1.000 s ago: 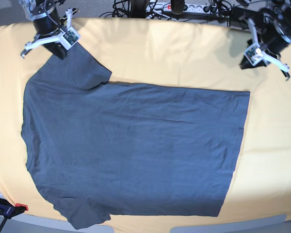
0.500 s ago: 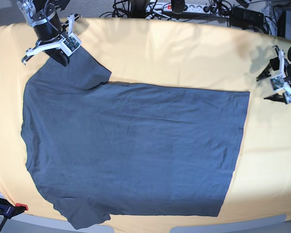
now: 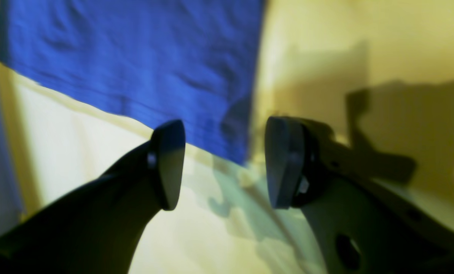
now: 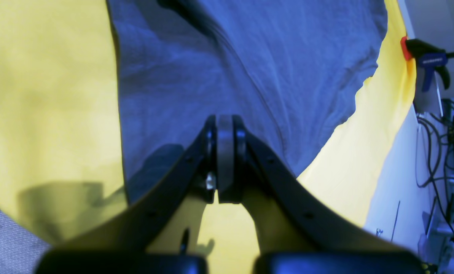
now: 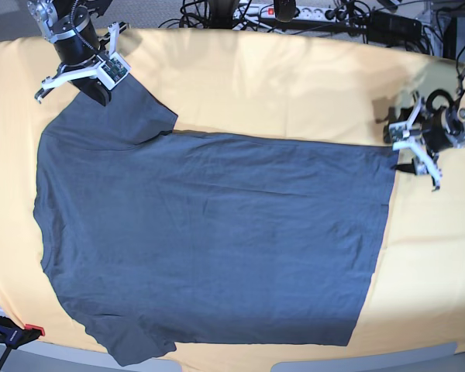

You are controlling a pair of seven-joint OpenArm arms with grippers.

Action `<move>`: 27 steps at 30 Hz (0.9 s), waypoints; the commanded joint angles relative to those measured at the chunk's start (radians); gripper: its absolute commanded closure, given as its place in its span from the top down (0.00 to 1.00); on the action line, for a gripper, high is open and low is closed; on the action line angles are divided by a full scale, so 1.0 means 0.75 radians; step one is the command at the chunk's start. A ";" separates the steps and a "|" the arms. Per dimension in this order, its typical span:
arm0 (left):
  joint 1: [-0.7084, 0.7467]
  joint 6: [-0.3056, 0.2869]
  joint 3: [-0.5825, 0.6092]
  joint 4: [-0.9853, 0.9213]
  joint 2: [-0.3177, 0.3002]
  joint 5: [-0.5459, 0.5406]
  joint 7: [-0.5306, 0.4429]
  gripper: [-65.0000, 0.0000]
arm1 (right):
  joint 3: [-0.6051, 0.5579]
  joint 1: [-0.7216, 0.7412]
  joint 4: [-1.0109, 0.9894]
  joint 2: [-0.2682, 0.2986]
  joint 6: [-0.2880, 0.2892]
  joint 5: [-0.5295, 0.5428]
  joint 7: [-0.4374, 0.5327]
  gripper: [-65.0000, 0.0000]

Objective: Fold the T-shirt properly
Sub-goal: 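Move right gripper to the shoulder edge, left gripper to the hem corner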

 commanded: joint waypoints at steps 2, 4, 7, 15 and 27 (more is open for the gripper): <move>-0.080 -0.013 0.071 -0.048 0.012 0.028 0.012 0.53 | 0.006 -0.005 0.019 0.015 -0.026 -0.015 0.021 0.00; -0.148 -0.013 0.141 -0.095 0.051 0.055 0.012 0.53 | 0.006 -0.005 0.019 0.015 -0.026 -0.015 0.020 0.00; -0.231 -0.014 0.231 -0.149 0.097 0.076 0.012 0.53 | 0.006 -0.005 0.019 0.015 -0.026 -0.015 0.021 0.00; -0.332 -0.014 0.296 -0.164 0.112 0.065 0.049 0.00 | 0.007 -0.005 0.019 0.016 0.015 -0.033 -0.016 0.14; -0.359 -0.014 0.296 -0.164 0.090 -0.005 0.064 0.00 | 0.008 0.198 -0.314 0.016 0.055 -0.015 0.002 0.44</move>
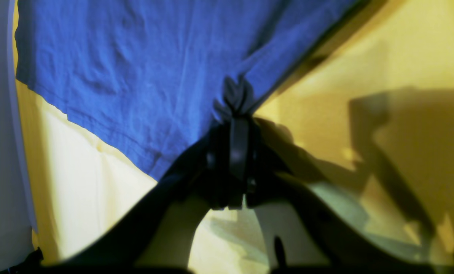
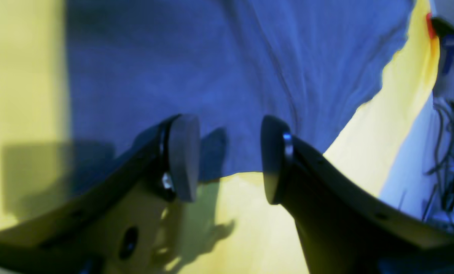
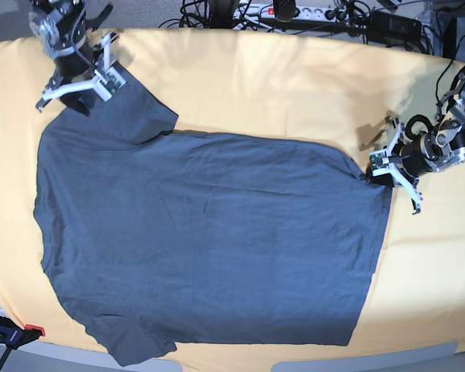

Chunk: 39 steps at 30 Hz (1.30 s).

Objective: Fold the T-shirt properly
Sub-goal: 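Move right gripper to the shoulder edge, left gripper to the hem corner, then grasp the shirt's side edge with both grippers and pull it toward the robot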

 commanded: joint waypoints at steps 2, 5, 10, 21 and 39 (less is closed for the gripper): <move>-0.015 -0.015 -0.007 0.001 -0.029 0.014 0.024 0.00 | 0.009 0.067 -0.060 0.017 -0.016 -0.018 0.019 0.44; -0.015 -0.015 -0.007 0.001 -0.029 0.013 0.024 0.00 | 0.009 0.147 -0.152 0.017 0.017 -0.017 0.020 0.44; -0.015 -0.015 -0.007 0.001 -0.028 0.014 0.023 0.00 | 0.009 0.257 -0.313 0.017 0.077 0.056 0.019 0.44; -0.016 -0.015 -0.007 0.004 -0.039 0.000 0.023 0.00 | 0.009 0.311 -0.322 0.018 0.029 0.116 -0.053 0.00; -0.015 -0.179 -0.010 0.397 -0.381 -0.297 0.024 0.00 | 0.281 -0.072 0.148 0.174 0.105 0.254 -0.189 0.00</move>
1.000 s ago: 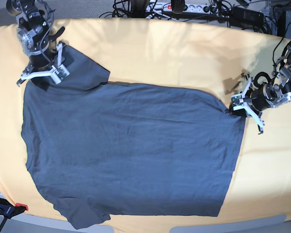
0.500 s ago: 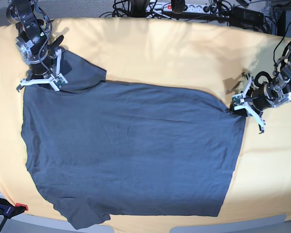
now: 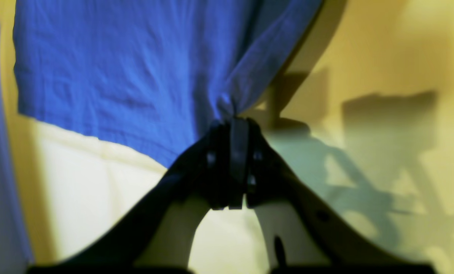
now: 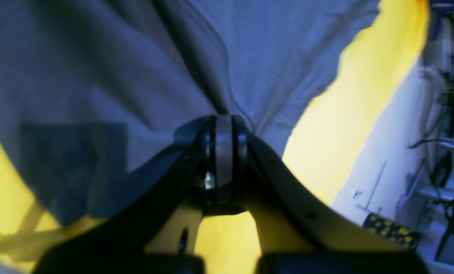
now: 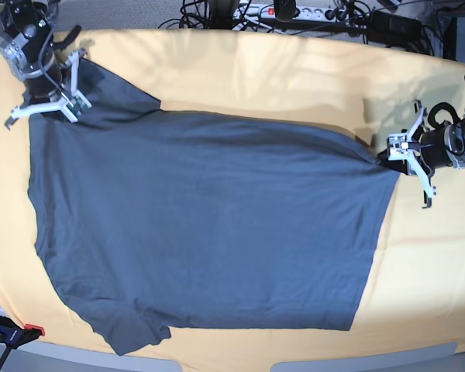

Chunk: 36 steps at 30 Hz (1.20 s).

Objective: Fold the T-shirt properly
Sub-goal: 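Grasp the shirt's side edge with both grippers and pull it toward the robot, then lower the held edge and fold it back over the shirt body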

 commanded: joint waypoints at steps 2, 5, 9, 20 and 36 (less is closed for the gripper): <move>-0.021 -0.054 -0.018 0.043 -0.074 -0.040 -0.015 0.00 | 0.068 -0.060 0.040 0.024 -0.001 -0.005 -0.007 0.00; -0.021 -0.121 -0.018 0.085 -0.143 -0.098 0.003 0.00 | 0.128 -0.141 0.057 0.025 0.026 0.017 -0.008 0.00; -0.013 -0.121 -0.018 0.143 -0.241 -0.229 0.005 0.00 | 0.182 -0.240 0.090 0.025 0.115 0.113 -0.045 0.00; 0.092 -0.121 -0.018 0.438 -0.398 -0.525 0.370 0.00 | 0.373 -0.521 0.223 0.025 0.152 0.133 -0.087 0.00; 0.118 -0.121 -0.018 0.522 -0.338 -0.556 0.583 0.00 | 0.401 -0.353 0.225 0.025 0.151 0.174 0.132 0.00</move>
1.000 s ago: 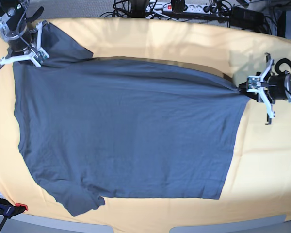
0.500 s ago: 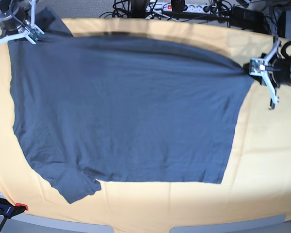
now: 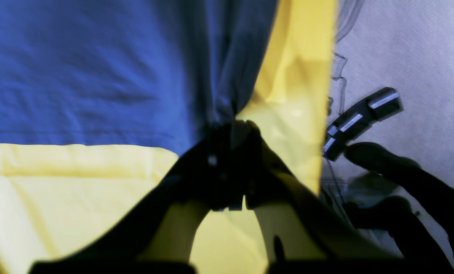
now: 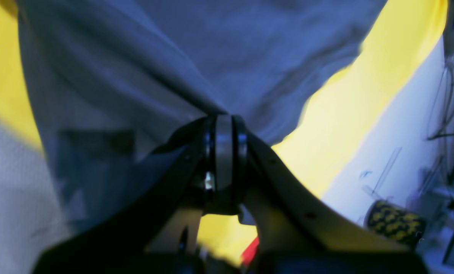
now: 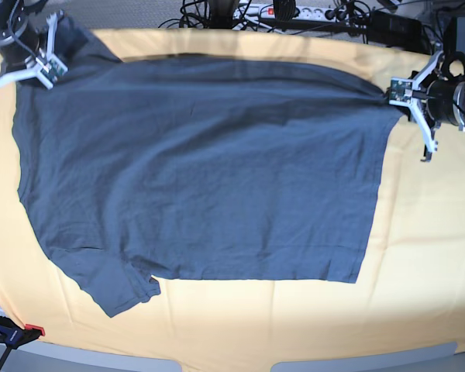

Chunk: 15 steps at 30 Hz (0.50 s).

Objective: Fold the T-shirt properly
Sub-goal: 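Lower the held edge and fold it back over the shirt body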

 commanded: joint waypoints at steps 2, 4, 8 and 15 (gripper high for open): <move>-0.047 -0.001 -0.017 0.005 0.015 0.001 -0.008 0.00 | 0.013 0.061 0.012 0.016 -0.004 0.042 0.033 0.00; -0.061 0.055 -0.017 -0.012 0.075 0.060 -0.002 0.00 | 0.013 0.122 -0.009 0.016 0.025 0.109 0.050 0.00; -0.066 0.188 -0.016 -0.078 0.197 0.173 0.002 0.00 | 0.011 0.255 -0.102 0.016 0.068 0.191 0.099 0.00; -0.066 0.409 -0.017 -0.235 0.333 0.399 -0.017 0.00 | 0.011 0.459 -0.329 0.016 0.140 0.280 0.125 0.00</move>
